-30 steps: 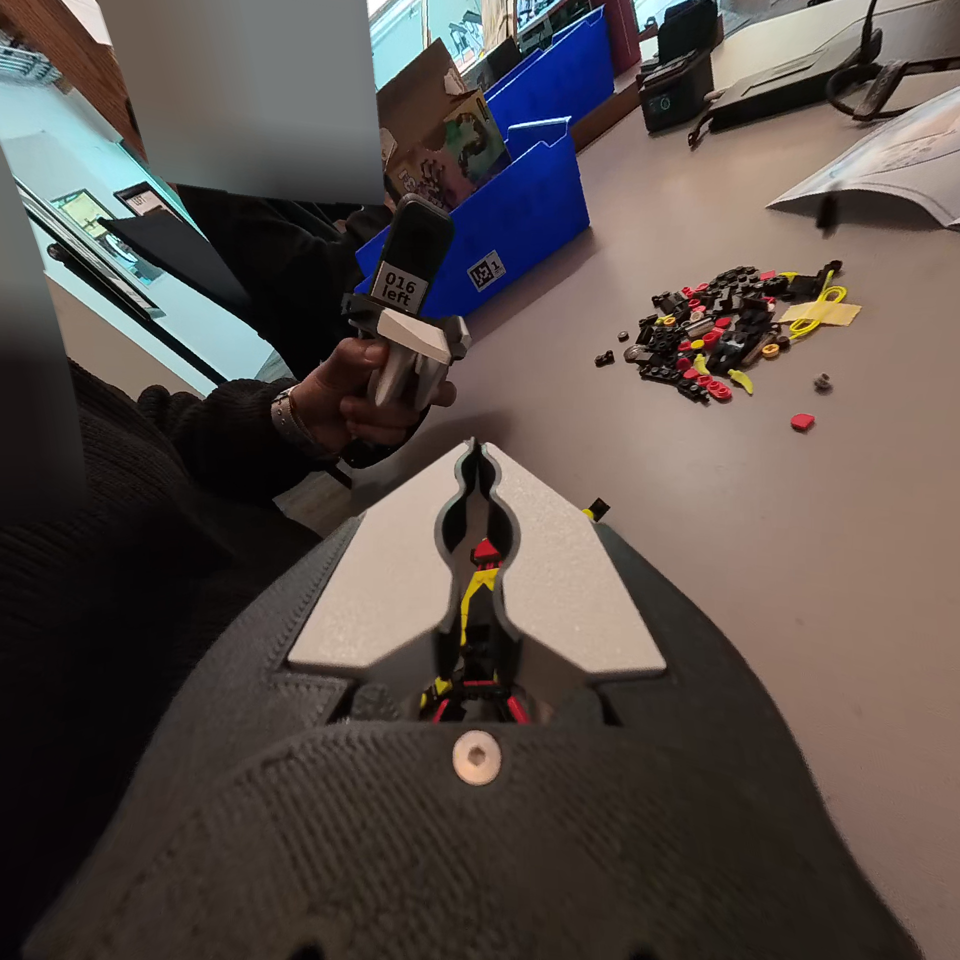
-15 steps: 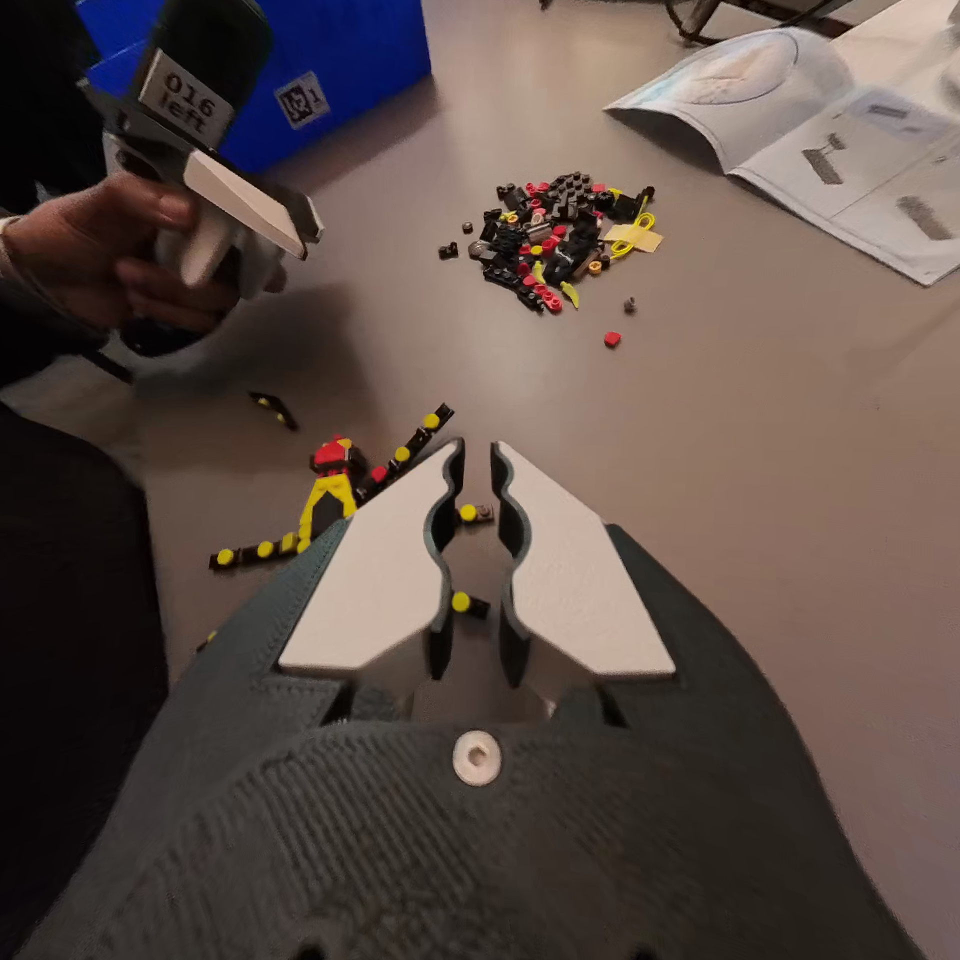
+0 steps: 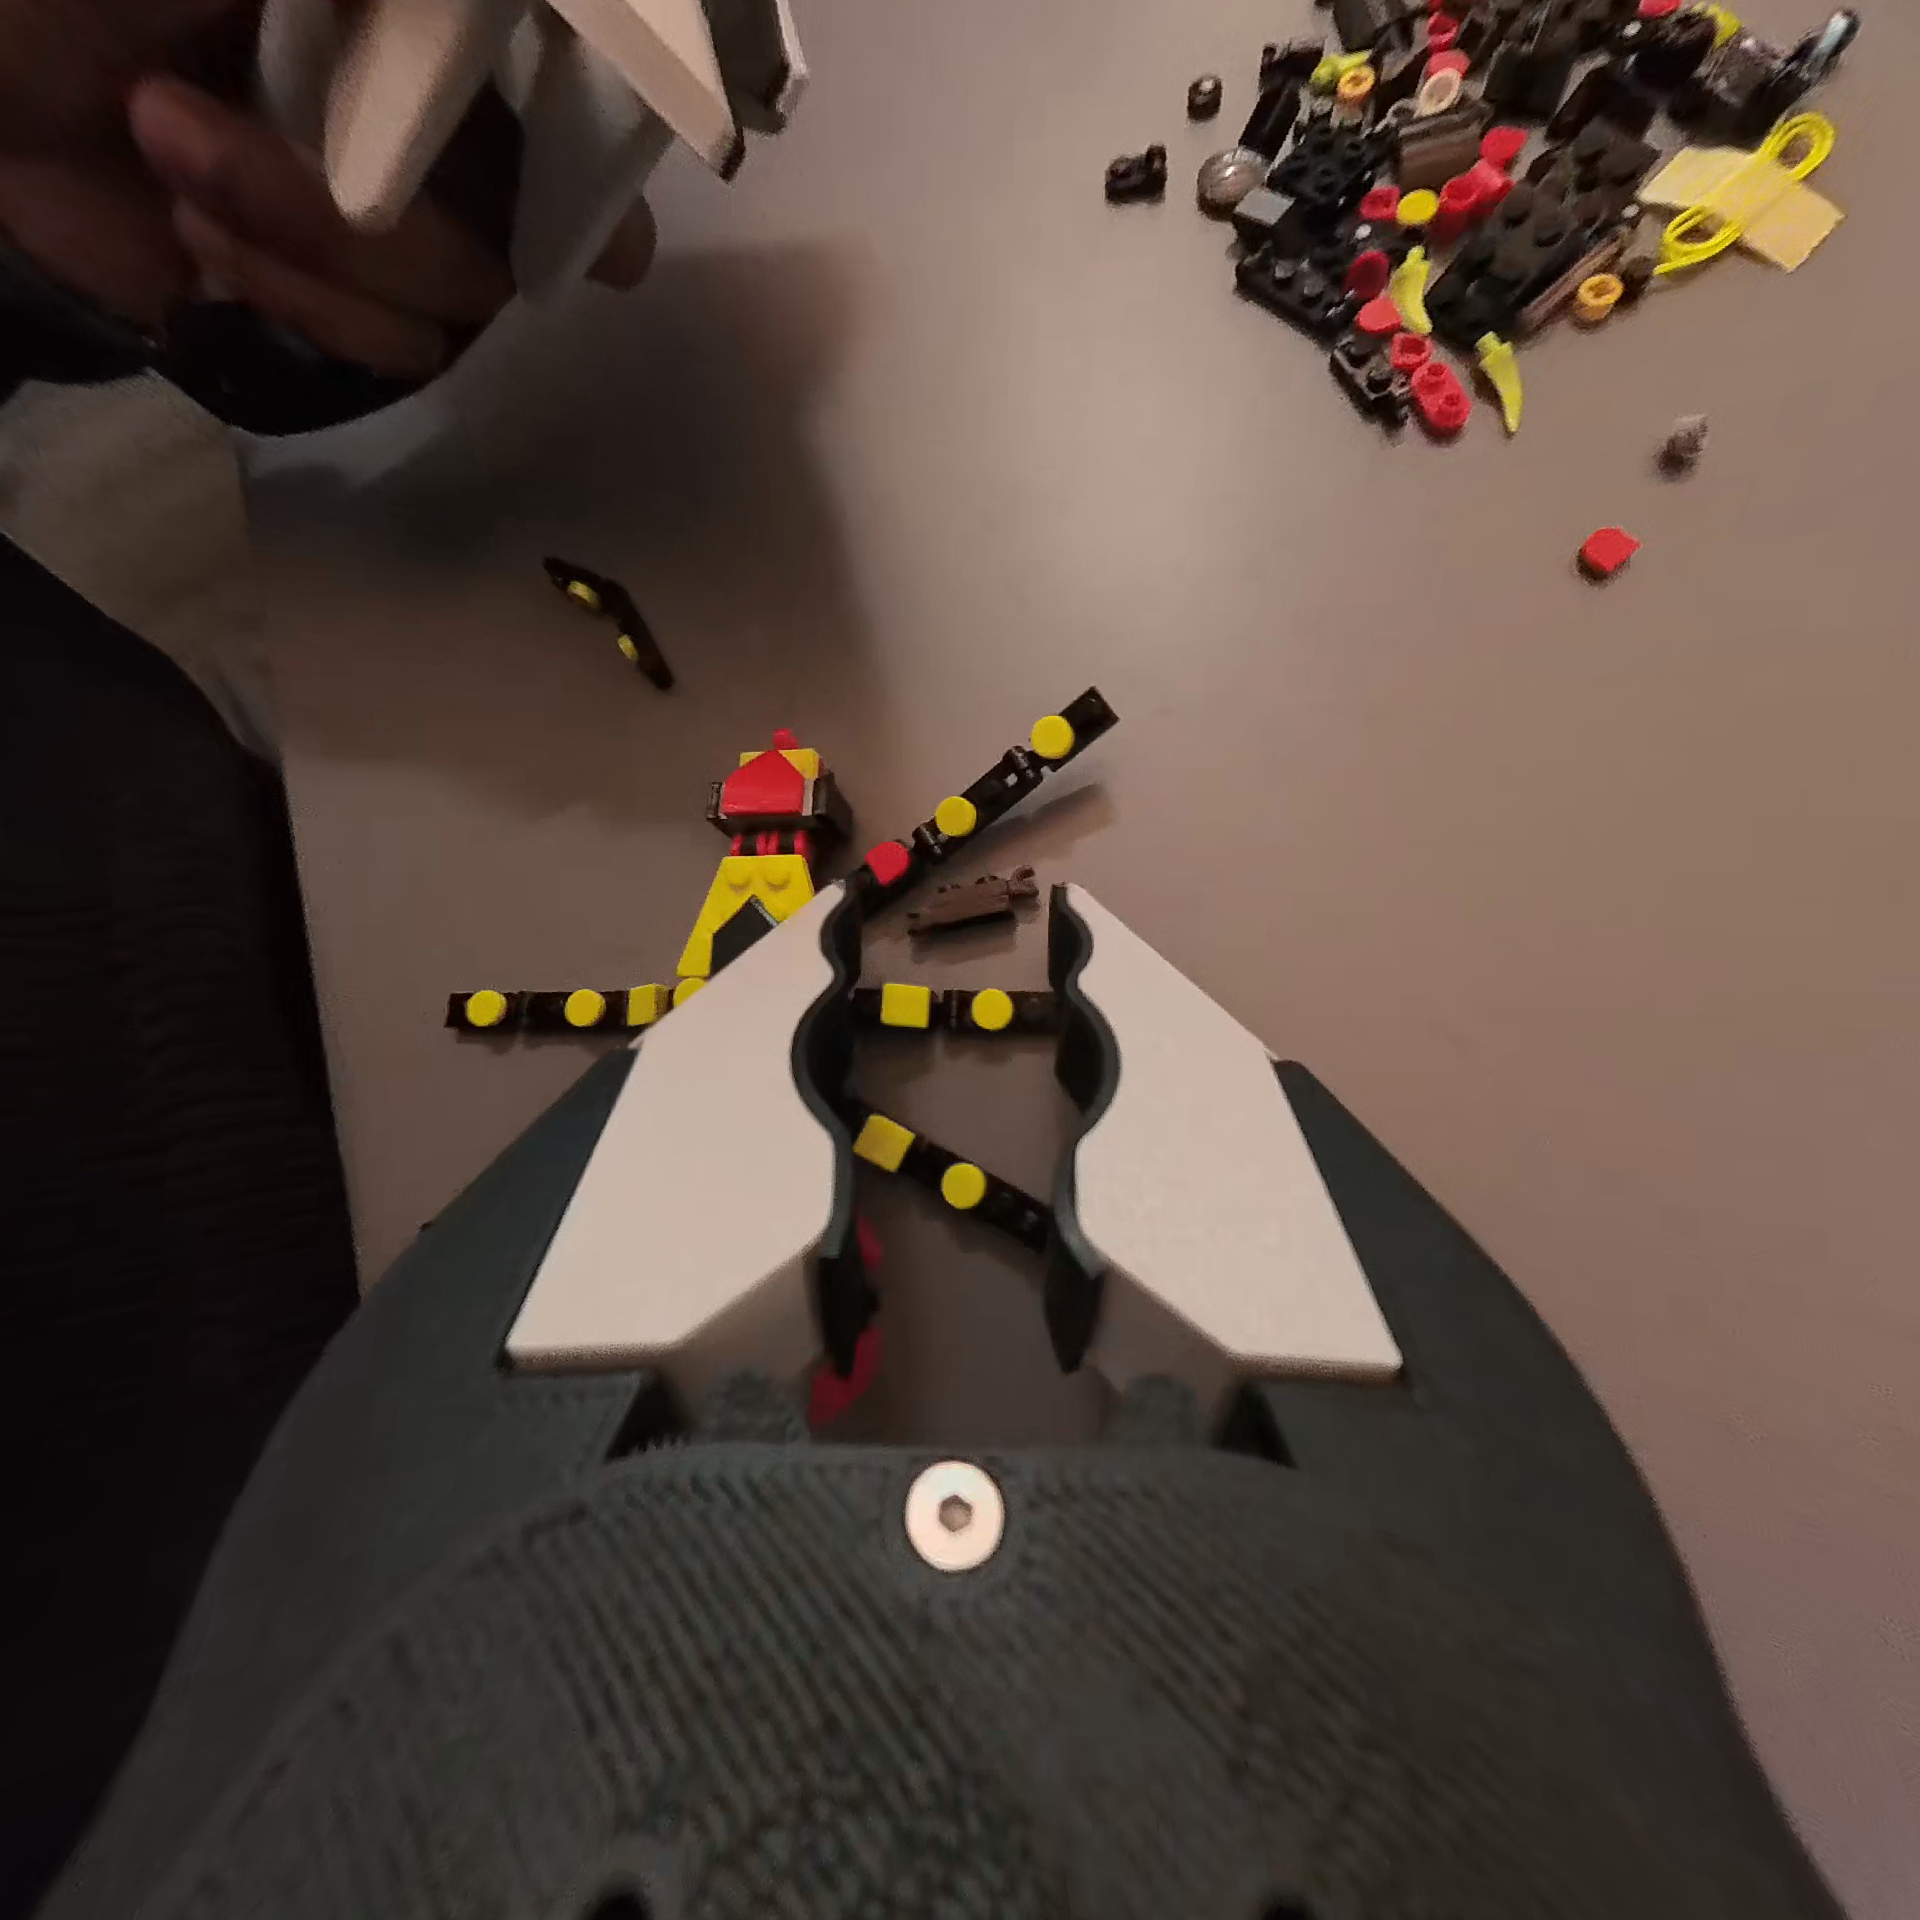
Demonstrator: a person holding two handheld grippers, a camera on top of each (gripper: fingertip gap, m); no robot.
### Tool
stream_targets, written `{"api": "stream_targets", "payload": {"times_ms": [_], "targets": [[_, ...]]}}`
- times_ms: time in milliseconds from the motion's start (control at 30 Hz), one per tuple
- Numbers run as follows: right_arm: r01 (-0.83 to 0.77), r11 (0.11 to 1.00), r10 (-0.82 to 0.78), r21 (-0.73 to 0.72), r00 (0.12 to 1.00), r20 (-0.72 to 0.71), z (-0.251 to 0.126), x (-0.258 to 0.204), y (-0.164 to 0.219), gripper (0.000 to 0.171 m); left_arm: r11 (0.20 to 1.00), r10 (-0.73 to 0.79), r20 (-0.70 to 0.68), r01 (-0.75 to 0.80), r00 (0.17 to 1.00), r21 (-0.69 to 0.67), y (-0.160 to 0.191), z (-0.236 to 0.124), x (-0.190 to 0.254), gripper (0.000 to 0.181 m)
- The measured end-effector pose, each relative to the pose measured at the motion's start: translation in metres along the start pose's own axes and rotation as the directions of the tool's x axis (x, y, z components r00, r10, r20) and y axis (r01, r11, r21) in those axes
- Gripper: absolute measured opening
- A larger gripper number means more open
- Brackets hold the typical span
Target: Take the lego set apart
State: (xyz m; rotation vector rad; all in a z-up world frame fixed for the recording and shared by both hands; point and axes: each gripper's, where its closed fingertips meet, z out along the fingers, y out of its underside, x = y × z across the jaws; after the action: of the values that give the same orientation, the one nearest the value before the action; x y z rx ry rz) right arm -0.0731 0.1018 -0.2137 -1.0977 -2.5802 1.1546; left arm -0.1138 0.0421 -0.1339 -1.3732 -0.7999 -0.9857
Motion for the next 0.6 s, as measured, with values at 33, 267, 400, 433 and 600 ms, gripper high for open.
{"api": "stream_targets", "payload": {"times_ms": [33, 267, 400, 433, 600], "targets": [[0.009, 1.0, -0.009, -0.019, 1.0, -0.018, 0.003, 0.002, 0.002, 0.035, 1.0, 0.0, -0.002, 0.0, 1.0, -0.002, 0.001, 0.0, 0.001, 0.0], [-0.009, 0.999, 0.009, -0.046, 1.0, -0.017, 0.01, 0.001, 0.003, 0.012, 1.0, 0.006, -0.013, -0.006, 1.0, -0.021, 0.005, 0.003, 0.004, 0.0], [0.023, 1.0, -0.022, 0.012, 0.997, -0.076, -0.001, 0.01, -0.006, 0.011, 0.999, 0.021, -0.011, -0.022, 1.0, -0.036, 0.008, 0.004, 0.005, 0.0], [0.038, 0.997, -0.033, 0.068, 0.996, -0.083, -0.006, 0.01, -0.015, 0.009, 0.999, 0.025, -0.015, -0.026, 1.0, -0.044, 0.009, 0.004, 0.006, 0.0], [0.045, 0.984, -0.025, 0.172, 0.993, -0.115, -0.022, 0.013, -0.031, 0.005, 0.994, 0.035, -0.027, -0.037, 0.999, -0.103, 0.021, 0.012, 0.009, 0.0]]}}
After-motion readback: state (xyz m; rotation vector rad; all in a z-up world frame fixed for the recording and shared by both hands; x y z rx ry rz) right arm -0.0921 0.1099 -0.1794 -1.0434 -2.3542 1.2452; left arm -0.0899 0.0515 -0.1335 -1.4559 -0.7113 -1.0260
